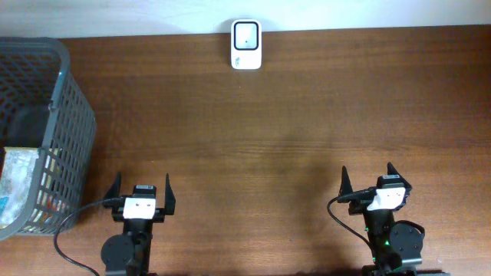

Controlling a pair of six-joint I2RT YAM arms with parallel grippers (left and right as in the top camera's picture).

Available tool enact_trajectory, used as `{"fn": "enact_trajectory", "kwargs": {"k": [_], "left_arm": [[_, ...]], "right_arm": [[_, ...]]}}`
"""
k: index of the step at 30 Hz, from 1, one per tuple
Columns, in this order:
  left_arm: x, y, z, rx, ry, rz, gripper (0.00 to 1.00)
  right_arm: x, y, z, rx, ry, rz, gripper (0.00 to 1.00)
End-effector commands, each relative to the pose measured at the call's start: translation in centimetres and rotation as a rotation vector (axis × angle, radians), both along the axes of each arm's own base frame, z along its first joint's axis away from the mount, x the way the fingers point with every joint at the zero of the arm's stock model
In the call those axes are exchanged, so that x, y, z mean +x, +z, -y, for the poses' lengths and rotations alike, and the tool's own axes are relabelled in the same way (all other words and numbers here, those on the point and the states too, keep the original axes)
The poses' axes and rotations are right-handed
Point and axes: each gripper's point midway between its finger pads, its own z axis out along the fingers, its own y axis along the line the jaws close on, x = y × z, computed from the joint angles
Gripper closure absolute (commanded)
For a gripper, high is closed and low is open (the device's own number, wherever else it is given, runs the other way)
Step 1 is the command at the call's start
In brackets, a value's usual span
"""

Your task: Scan the item barcode

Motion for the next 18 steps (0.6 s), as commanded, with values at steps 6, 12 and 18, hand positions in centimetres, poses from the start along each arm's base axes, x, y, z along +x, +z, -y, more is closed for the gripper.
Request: {"fn": "enact_trajectory", "kwargs": {"k": [6, 12, 18], "left_arm": [[0.0, -0.2, -0.3, 0.01, 0.017, -0.007, 0.01], [-0.7, 5.9, 2.9, -0.108, -0.17, 0.146, 0.01], [5.6, 21.4, 2.5, -0.082, -0.153, -0.037, 0.01]], "right_arm": [[0.0, -0.5, 0.2, -0.001, -0.014, -0.013, 0.01], [0.0, -0.5, 0.2, -0.001, -0.015, -0.013, 0.01], [0.0, -0.5, 0.2, -0.001, -0.015, -0.013, 0.01]]}}
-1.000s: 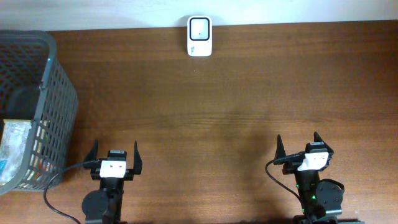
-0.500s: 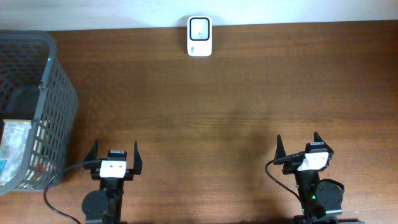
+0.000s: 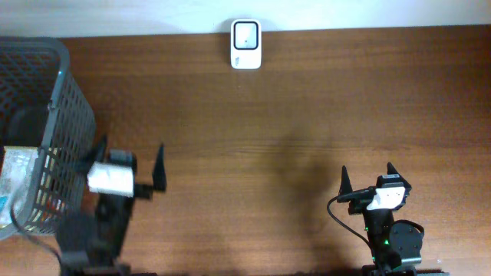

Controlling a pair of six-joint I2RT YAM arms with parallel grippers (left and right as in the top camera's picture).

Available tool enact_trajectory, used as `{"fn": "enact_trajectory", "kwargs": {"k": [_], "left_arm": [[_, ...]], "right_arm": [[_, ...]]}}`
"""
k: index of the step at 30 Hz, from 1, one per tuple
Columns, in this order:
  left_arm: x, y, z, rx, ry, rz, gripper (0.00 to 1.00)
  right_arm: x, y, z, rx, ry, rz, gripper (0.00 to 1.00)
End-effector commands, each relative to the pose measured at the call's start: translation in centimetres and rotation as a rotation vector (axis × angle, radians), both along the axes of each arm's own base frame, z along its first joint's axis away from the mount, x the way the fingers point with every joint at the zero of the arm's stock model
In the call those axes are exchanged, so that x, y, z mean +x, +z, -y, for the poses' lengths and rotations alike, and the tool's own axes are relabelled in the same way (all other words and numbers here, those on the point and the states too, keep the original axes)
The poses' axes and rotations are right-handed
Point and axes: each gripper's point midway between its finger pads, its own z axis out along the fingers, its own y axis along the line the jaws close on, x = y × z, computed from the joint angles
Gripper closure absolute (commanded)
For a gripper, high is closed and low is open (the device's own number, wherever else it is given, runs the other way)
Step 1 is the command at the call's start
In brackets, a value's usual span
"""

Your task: Scan the item barcode

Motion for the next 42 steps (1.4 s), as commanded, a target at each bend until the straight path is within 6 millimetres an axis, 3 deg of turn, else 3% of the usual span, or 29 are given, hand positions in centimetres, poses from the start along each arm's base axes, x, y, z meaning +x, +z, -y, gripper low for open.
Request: {"fn": "enact_trajectory", "kwargs": {"k": [1, 3, 5, 9, 10, 11, 12, 13, 14, 15, 16, 19, 20, 22, 23, 24, 26, 30, 34, 36, 37, 39, 40, 42], "left_arm": [[5.1, 6.1, -0.1, 0.02, -0.008, -0.164, 0.01], [8.5, 8.8, -1.4, 0.029, 0.06, -0.344, 0.01], [10.2, 10.2, -1.8, 0.064, 0.067, -0.507, 0.01], [13.1, 10.7, -2.4, 0.09, 0.093, -0.587, 0.01], [13.3, 10.6, -3.5, 0.114, 0.15, -0.59, 0.01], [12.7, 10.8, -8.0, -0.037, 0.435, -0.584, 0.01], [10.7, 10.4, -13.2, -0.254, 0.739, -0.561, 0.01], [9.2, 9.6, -15.8, -0.373, 0.846, -0.568, 0.01], [7.8, 8.5, -18.4, -0.47, 0.931, -0.591, 0.01], [5.6, 6.1, -22.4, -0.569, 1.044, -0.649, 0.01], [3.8, 3.7, -25.1, -0.623, 1.132, -0.718, 0.01], [1.4, -2.4, -28.6, -0.688, 1.266, -0.858, 0.01], [0.8, -7.0, -29.5, -0.692, 1.295, -0.953, 0.01], [0.7, -12.5, -30.1, -0.632, 1.265, -1.052, 0.01], [0.9, -14.3, -30.3, -0.585, 1.231, -1.085, 0.01], [1.4, -17.2, -30.7, -0.469, 1.146, -1.151, 0.01], [2.5, -19.9, -30.8, -0.425, 1.057, -1.212, 0.0], [4.1, -24.9, -30.3, -0.282, 0.791, -1.357, 0.03], [4.1, -25.8, -30.4, -0.215, 0.734, -1.395, 0.02], [4.3, -25.8, -30.5, -0.213, 0.738, -1.385, 0.11], [4.3, -25.8, -30.5, -0.215, 0.735, -1.384, 0.28], [4.4, -25.7, -30.6, -0.214, 0.736, -1.38, 0.86], [4.5, -25.7, -30.6, -0.213, 0.737, -1.376, 0.97], [4.7, -25.4, -30.8, -0.21, 0.741, -1.365, 1.0]], "right_arm": [[0.0, -0.4, 0.1, -0.001, -0.008, -0.008, 0.01], [0.0, -0.4, 0.1, -0.001, -0.008, -0.008, 0.01], [0.0, -0.4, 0.1, -0.001, -0.008, -0.008, 0.01], [0.0, -0.4, 0.1, -0.001, -0.008, -0.008, 0.01], [0.0, -0.4, 0.1, -0.001, -0.008, -0.008, 0.01], [0.0, -0.4, 0.1, -0.001, -0.008, -0.008, 0.01], [0.0, -0.4, 0.1, -0.001, -0.008, -0.008, 0.01], [0.0, -0.4, 0.1, -0.001, -0.008, -0.008, 0.01], [0.0, -0.4, 0.1, -0.001, -0.008, -0.008, 0.01], [0.0, -0.4, 0.1, -0.001, -0.008, -0.008, 0.01], [0.0, -0.4, 0.1, -0.001, -0.008, -0.008, 0.01], [0.0, -0.4, 0.1, -0.001, -0.008, -0.008, 0.01], [0.0, -0.4, 0.1, -0.001, -0.008, -0.008, 0.01], [0.0, -0.4, 0.1, -0.001, -0.008, -0.008, 0.01], [0.0, -0.4, 0.1, -0.001, -0.008, -0.008, 0.01], [0.0, -0.4, 0.1, -0.001, -0.008, -0.008, 0.01], [0.0, -0.4, 0.1, -0.001, -0.008, -0.008, 0.01], [0.0, -0.4, 0.1, -0.001, -0.008, -0.008, 0.01], [0.0, -0.4, 0.1, -0.001, -0.008, -0.008, 0.01], [0.0, -0.4, 0.1, -0.001, -0.008, -0.008, 0.01], [0.0, -0.4, 0.1, -0.001, -0.008, -0.008, 0.01], [0.0, -0.4, 0.1, -0.001, -0.008, -0.008, 0.01], [0.0, -0.4, 0.1, -0.001, -0.008, -0.008, 0.01], [0.0, -0.4, 0.1, -0.001, -0.008, -0.008, 0.01]]}}
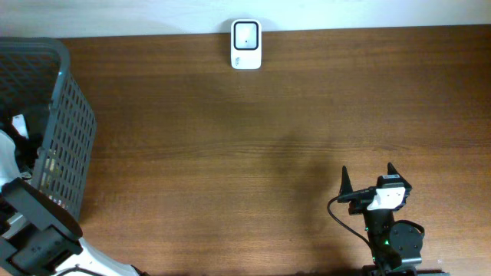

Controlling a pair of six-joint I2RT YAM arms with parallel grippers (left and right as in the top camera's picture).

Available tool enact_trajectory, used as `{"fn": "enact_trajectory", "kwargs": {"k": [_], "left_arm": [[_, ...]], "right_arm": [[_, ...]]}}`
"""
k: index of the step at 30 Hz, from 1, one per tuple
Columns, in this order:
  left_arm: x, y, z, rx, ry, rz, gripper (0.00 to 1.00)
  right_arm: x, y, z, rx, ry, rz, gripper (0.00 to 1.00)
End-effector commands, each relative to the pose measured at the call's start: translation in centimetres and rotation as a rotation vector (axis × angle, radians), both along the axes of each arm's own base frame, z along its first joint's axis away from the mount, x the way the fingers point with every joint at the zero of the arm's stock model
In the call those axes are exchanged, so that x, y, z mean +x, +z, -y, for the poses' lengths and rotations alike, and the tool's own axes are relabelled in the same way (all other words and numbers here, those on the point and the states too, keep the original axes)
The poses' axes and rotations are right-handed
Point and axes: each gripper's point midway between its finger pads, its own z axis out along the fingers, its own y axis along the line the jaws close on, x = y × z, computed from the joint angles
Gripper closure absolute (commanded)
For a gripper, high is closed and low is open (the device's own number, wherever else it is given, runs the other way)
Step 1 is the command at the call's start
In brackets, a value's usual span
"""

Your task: Scan the item barcode

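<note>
The white barcode scanner (246,44) stands at the far edge of the table, in the middle. My left arm leans over the grey mesh basket (73,115) at the left edge. My left gripper (23,138) is inside the basket with its dark fingers apart and nothing seen between them. The arm hides most of what lies in the basket, and only a pale bit shows through the mesh. My right gripper (368,178) rests open at the near right, pointing away from me and holding nothing.
The basket's tall mesh wall (77,153) stands between my left arm and the wooden table (230,153). A black cable (337,205) loops beside the right arm's base.
My left arm has swung further left, from beside the basket's near wall to over the basket, and its gripper is now inside. The right arm has not moved.
Both arms first rested at the near edge with open grippers, and a pale package showed in the basket. Then my left arm was turned toward the basket. Now its gripper is inside the basket, covering the package.
</note>
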Motion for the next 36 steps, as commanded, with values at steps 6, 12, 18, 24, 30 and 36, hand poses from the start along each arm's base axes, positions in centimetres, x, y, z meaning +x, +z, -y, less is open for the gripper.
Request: {"fn": "enact_trajectory", "kwargs": {"k": [6, 12, 18, 24, 30, 36], "left_arm": [[6.0, 19.6, -2.3, 0.269, -0.047, 0.382, 1.0], [6.2, 38.2, 12.9, 0.341, -0.377, 0.858, 1.0], [6.5, 30.9, 36.9, -0.072, -0.924, 0.658, 1.0], [3.2, 9.8, 49.6, -0.285, -1.135, -0.021, 1.0], [5.8, 0.9, 53.4, -0.118, -1.21, -0.085, 0.12], [13.1, 28.0, 41.4, 0.106, -0.79, 0.534, 0.01]], "right_arm": [[0.0, -0.4, 0.1, -0.001, -0.007, -0.007, 0.01], [0.0, -0.4, 0.1, -0.001, -0.007, -0.007, 0.01], [0.0, -0.4, 0.1, -0.001, -0.007, -0.007, 0.01], [0.0, -0.4, 0.1, -0.001, -0.007, -0.007, 0.01], [0.0, -0.4, 0.1, -0.001, -0.007, -0.007, 0.01], [0.0, -0.4, 0.1, -0.001, -0.007, -0.007, 0.01]]}}
